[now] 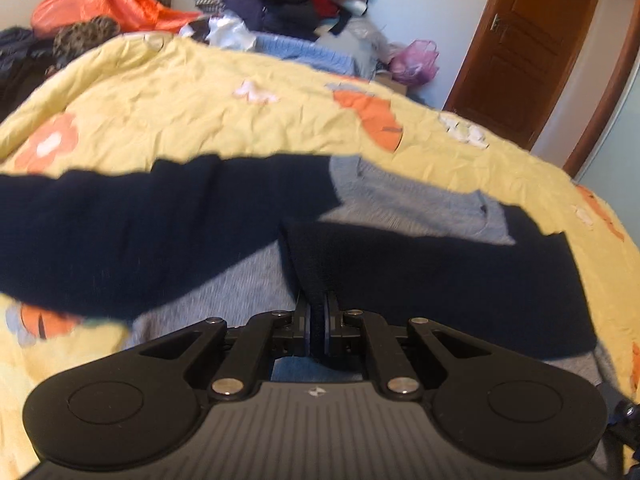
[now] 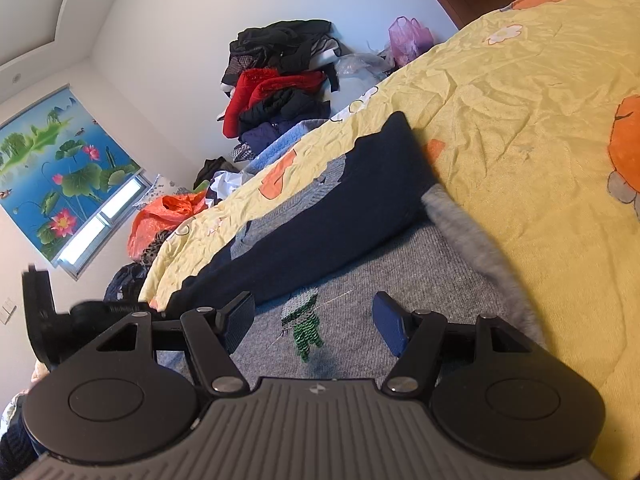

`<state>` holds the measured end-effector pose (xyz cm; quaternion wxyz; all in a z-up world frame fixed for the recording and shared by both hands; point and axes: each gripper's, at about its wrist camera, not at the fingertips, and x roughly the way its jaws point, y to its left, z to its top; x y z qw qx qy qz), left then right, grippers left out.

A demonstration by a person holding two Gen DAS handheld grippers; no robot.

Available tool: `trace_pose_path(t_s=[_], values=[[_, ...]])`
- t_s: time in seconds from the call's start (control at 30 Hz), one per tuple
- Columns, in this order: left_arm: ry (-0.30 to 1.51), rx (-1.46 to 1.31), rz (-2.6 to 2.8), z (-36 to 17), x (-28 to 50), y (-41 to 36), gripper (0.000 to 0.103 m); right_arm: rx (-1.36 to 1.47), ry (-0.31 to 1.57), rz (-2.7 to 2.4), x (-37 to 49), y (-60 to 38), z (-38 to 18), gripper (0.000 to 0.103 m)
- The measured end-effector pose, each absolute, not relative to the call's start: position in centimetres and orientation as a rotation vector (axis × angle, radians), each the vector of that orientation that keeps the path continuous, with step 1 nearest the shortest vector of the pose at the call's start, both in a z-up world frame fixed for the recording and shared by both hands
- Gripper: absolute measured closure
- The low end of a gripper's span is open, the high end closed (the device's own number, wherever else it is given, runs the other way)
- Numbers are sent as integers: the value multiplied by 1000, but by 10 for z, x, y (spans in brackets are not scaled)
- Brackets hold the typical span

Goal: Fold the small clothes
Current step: 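Grasp the other navy sleeve with the left gripper and lift it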

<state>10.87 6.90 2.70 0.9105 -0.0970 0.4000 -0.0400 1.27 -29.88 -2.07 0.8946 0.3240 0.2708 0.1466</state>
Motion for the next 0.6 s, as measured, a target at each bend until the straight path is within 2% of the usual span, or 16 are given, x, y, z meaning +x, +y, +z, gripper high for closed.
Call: trace_pose_path(t_s=[0.17, 0.27, 0.37, 0.53, 0.6], values=[[802, -191, -58, 15, 107, 61, 98, 599, 595, 297, 17, -291, -10, 31], [786, -213, -66, 12, 106, 64, 97, 509, 522, 324, 28, -284, 20, 31], [779, -223, -66, 10, 105, 65, 95, 459, 545, 287, 70, -280, 37, 24], [770, -242, -73, 9, 103, 69, 95, 299, 728, 211, 129, -258, 16, 25], [757, -237, -88, 7, 102, 70, 94, 220, 701, 214, 125, -248, 6, 22]])
